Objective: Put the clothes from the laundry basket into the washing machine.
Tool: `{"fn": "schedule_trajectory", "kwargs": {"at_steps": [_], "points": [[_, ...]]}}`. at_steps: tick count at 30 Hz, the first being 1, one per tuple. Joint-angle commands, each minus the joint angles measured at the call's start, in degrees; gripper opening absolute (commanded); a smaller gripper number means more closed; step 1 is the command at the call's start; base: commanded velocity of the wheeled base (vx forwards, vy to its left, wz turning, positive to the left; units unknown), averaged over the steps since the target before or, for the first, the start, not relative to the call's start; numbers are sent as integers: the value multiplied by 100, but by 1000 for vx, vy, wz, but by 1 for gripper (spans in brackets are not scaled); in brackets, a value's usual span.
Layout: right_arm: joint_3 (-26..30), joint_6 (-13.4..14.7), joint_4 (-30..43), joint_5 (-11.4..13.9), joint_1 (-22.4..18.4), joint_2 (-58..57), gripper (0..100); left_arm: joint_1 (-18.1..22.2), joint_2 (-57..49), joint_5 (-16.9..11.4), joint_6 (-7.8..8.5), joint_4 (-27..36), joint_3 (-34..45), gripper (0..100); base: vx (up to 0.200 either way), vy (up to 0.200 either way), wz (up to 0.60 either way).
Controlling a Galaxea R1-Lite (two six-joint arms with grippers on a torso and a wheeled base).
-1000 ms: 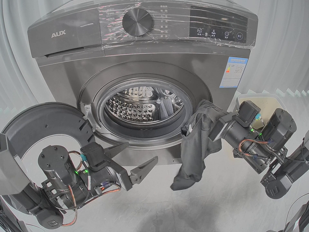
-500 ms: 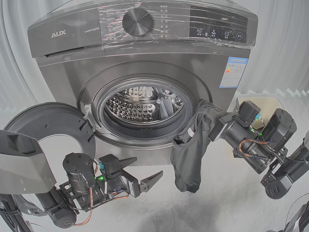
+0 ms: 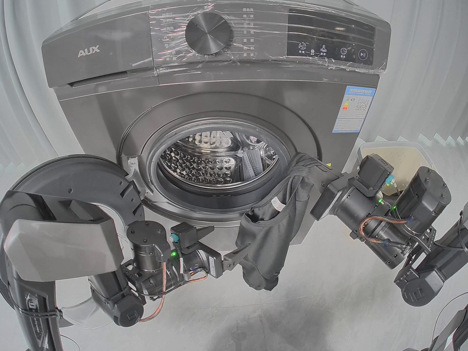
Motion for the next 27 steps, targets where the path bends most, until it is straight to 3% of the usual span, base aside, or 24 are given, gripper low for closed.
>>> {"fn": "schedule_trajectory", "kwargs": {"at_steps": [1,2,5,10,15,27], "points": [[11,-1,-3,-1,93,-9,0,88,491,-93,79,-3,-398,100,0,0,0],[11,-1,-3,-1,102,-9,0,97,543,-295,106,-3,-512,100,0,0,0],[20,-1,-3,-1,119,-9,0,97,605,-559,123,5,-705,100,0,0,0],[37,8,-3,-1,146,-1,0,194,781,-629,264,5,-1022,100,0,0,0],[37,34,-3,-1,181,8,0,194,860,-884,308,5,-1206,100,0,0,0],[55,61,-3,-1,181,34,0,123,1211,-972,545,5,-1734,100,0,0,0]]}}
